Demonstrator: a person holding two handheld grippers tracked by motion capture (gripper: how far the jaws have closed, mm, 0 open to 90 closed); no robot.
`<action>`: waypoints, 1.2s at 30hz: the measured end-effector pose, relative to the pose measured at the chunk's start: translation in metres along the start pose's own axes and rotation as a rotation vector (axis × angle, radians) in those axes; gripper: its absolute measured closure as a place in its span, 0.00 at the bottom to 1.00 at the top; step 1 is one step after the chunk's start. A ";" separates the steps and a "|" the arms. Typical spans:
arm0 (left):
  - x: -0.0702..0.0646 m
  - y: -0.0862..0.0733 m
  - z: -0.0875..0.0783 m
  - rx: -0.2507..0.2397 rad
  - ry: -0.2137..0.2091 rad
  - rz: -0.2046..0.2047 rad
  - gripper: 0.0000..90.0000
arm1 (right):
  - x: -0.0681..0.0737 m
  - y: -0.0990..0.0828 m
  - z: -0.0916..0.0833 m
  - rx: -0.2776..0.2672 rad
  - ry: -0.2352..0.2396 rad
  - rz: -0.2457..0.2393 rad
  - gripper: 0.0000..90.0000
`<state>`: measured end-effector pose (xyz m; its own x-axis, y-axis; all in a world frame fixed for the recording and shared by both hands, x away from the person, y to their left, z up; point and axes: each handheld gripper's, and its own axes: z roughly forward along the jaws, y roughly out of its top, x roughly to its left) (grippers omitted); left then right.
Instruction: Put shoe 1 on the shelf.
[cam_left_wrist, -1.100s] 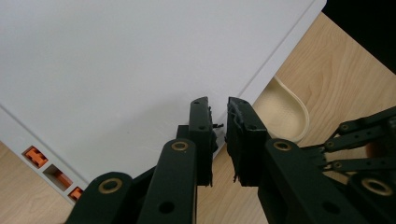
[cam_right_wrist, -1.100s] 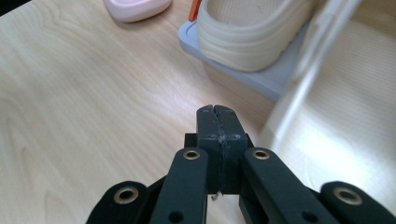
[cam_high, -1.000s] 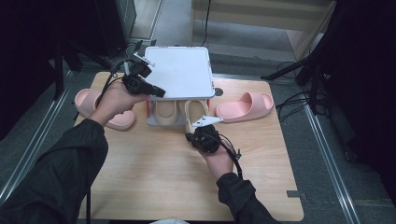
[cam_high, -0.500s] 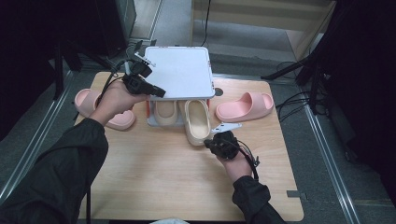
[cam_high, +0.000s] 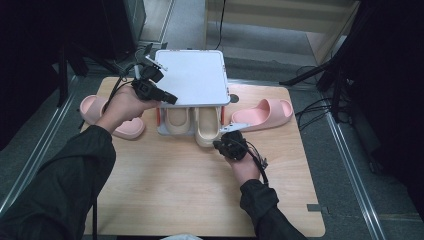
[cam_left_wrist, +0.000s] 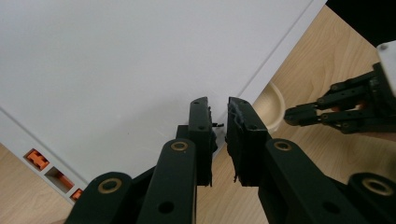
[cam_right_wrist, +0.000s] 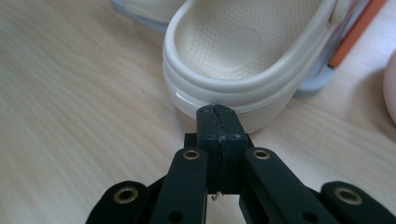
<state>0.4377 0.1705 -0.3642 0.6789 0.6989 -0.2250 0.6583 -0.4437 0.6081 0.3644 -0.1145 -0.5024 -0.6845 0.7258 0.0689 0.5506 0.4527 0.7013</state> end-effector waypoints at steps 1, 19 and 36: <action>0.000 0.000 0.000 0.000 0.001 0.002 0.88 | 0.000 0.002 0.003 -0.016 -0.006 -0.007 1.00; 0.000 -0.001 -0.001 -0.001 -0.002 0.022 0.87 | -0.005 0.025 0.032 -0.061 -0.033 0.063 0.98; -0.017 -0.007 -0.030 -0.072 -0.002 0.045 0.52 | 0.015 -0.016 -0.047 -0.065 0.100 0.011 0.71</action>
<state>0.4113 0.1783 -0.3421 0.7077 0.6783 -0.1977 0.6022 -0.4327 0.6709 0.3234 -0.1352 -0.4790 -0.7243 0.6740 0.1449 0.5286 0.4080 0.7444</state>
